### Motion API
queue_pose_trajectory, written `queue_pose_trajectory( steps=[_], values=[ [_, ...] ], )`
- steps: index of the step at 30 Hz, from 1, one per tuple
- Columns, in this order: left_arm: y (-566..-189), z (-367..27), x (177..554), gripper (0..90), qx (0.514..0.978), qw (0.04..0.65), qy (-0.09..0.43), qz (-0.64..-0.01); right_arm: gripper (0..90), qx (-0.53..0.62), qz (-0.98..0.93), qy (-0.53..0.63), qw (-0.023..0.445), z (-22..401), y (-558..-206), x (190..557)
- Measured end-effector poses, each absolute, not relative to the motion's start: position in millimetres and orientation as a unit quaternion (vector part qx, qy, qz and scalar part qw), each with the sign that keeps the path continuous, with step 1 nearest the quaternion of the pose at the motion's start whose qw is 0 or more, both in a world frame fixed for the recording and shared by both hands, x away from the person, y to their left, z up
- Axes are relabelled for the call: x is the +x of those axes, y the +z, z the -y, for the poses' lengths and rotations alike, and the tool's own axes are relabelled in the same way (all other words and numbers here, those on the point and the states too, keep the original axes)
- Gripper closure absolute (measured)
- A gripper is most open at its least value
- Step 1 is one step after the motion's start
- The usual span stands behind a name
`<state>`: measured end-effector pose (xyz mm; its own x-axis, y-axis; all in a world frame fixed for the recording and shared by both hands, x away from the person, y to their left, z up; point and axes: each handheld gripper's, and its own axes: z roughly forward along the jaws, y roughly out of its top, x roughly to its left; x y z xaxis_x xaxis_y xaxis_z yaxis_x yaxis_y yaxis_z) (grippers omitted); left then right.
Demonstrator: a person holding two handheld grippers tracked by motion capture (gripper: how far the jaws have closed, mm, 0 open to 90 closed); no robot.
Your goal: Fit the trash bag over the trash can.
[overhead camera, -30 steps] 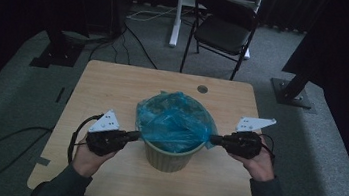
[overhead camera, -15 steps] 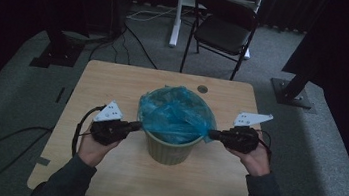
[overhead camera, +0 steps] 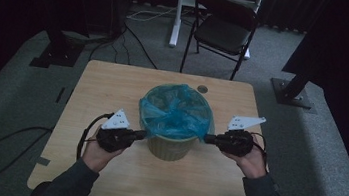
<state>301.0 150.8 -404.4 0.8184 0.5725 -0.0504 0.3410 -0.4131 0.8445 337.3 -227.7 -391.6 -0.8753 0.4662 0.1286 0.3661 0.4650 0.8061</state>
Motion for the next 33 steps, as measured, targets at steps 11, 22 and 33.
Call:
queue_pose_trajectory(
  steps=[11, 22, 33],
  values=[
    [-426.5, -140.8, 303.2, 89.5, 0.844, 0.448, 0.112, -0.272, 89.9, 0.256, -0.854, 0.452, 0.037, 229.0, -408.6, 343.8],
    [-440.4, -139.8, 305.7, 89.5, 0.857, 0.42, 0.116, -0.276, 89.9, 0.271, -0.861, 0.429, 0.044, 232.1, -418.2, 348.3],
    [-453.2, -143.1, 309.7, 87.6, 0.863, 0.394, 0.109, -0.296, 89.8, 0.287, -0.868, 0.401, 0.056, 238.6, -425.7, 350.9]
  ],
)
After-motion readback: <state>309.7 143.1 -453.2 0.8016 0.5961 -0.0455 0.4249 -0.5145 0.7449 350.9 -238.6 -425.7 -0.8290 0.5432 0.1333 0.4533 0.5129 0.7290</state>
